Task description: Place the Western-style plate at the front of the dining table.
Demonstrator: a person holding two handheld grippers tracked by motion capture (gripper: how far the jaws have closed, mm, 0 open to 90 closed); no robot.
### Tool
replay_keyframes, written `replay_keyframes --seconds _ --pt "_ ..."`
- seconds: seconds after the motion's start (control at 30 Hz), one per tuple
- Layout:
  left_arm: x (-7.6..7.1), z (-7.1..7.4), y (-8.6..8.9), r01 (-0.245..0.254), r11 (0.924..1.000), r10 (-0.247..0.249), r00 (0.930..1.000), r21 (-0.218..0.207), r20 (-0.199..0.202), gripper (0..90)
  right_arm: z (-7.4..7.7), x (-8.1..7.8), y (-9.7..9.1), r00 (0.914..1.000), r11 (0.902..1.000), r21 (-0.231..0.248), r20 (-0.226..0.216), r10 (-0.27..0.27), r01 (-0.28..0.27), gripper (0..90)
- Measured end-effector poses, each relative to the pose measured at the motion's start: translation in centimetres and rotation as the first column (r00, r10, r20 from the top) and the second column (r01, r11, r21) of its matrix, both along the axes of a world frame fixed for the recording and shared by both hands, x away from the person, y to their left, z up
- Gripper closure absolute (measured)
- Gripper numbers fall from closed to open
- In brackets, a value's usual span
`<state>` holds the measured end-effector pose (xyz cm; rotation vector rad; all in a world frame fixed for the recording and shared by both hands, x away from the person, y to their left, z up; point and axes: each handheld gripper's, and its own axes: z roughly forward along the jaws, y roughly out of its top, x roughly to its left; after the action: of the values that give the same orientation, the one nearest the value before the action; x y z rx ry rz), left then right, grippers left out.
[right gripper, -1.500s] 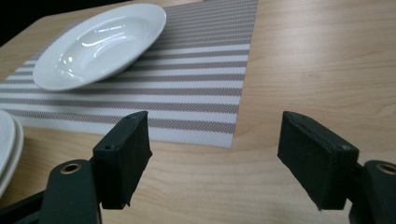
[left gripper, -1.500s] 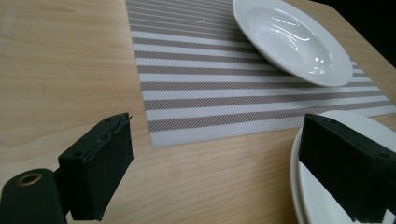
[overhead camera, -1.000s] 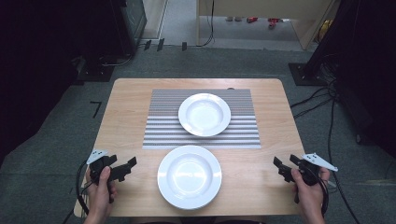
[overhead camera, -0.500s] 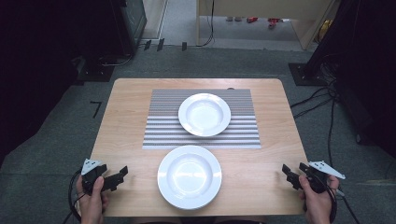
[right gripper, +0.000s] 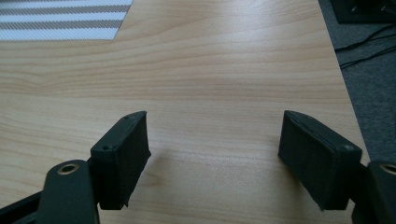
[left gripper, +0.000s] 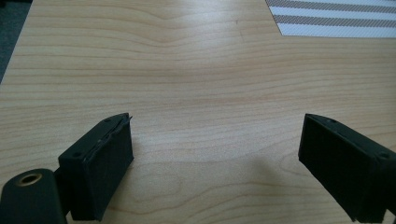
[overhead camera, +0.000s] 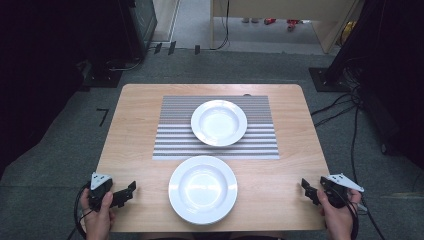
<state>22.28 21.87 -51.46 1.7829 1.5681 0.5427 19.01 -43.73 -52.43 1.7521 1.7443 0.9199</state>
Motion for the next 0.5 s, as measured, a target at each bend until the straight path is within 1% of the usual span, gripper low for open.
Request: replay_keyframes --seconds 0.07,0.13,0.2,0.33,0.5 --pt "0.0 -0.1 -0.3 0.001 0.9998 -0.001 1.0000 0.022 0.001 10.2 0.0 0.0 0.4 0.9999 0.9989 -0.047 -0.009 0.004 -0.005 24.7" --pt "0.0 -0.2 -0.8 0.008 0.9980 -0.009 1.0000 0.063 0.003 10.2 -0.1 0.1 0.8 0.9998 0.9960 -0.089 -0.016 0.010 -0.011 23.7" --pt "0.0 -0.2 -1.1 0.009 0.9954 -0.009 0.9999 0.095 0.004 10.2 -0.1 0.1 0.8 0.9998 0.9962 -0.087 -0.017 0.010 -0.011 23.5" --pt "0.0 -0.4 -1.5 0.016 0.9910 -0.017 0.9998 0.133 0.008 10.2 -0.1 0.1 0.9 0.9996 0.9960 -0.087 -0.019 0.019 -0.020 22.1" --pt "0.0 -0.4 -1.4 0.027 0.9910 -0.029 0.9995 0.131 0.014 10.1 -0.1 0.1 1.0 0.9990 0.9954 -0.086 -0.021 0.040 -0.041 21.7"
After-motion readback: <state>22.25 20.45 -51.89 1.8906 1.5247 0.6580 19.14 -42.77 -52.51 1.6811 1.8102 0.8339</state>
